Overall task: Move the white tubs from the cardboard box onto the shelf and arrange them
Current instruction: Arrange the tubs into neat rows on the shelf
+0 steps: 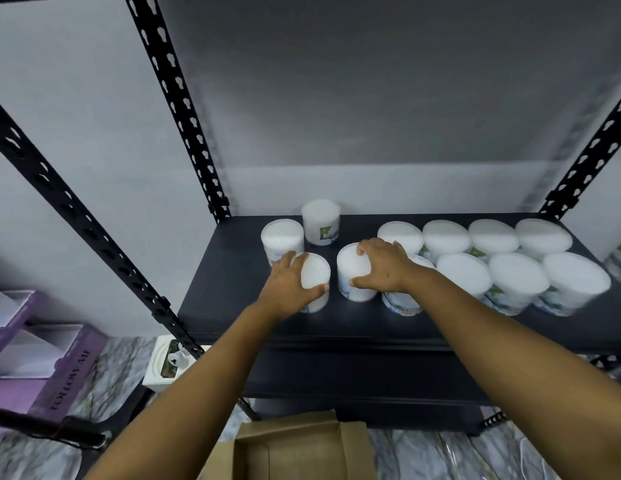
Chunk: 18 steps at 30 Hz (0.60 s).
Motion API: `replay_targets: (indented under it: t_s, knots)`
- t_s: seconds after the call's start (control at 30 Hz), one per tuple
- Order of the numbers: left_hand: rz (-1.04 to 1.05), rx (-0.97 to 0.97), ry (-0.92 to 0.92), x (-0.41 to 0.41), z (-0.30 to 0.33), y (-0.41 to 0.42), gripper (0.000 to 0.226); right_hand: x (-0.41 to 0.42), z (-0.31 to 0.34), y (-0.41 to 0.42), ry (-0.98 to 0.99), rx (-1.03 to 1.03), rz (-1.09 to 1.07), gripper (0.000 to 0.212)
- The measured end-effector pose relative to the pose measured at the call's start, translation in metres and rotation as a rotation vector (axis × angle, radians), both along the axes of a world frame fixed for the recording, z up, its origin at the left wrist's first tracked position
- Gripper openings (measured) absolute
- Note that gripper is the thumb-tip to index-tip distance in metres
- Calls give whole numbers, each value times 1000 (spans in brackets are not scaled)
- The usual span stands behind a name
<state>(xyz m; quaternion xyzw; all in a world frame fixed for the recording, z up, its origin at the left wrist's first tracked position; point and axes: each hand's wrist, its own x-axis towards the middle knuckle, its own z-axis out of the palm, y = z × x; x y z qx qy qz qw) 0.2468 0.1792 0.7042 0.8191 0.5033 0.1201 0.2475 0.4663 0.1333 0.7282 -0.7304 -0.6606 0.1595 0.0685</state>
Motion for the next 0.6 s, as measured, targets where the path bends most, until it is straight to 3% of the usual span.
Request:
replay_targets:
  t_s: [0.33, 0.5, 0.6]
  knots:
    - [-37, -55, 63, -4, 8, -5, 80, -5, 7, -14, 9, -68, 147, 63]
    - [-33, -8, 99, -5, 10, -9, 73, -12, 8, -17, 1, 6, 107, 83]
    - [-29, -15, 120, -6, 12, -10, 71, -18, 5, -18, -77, 37, 68, 84]
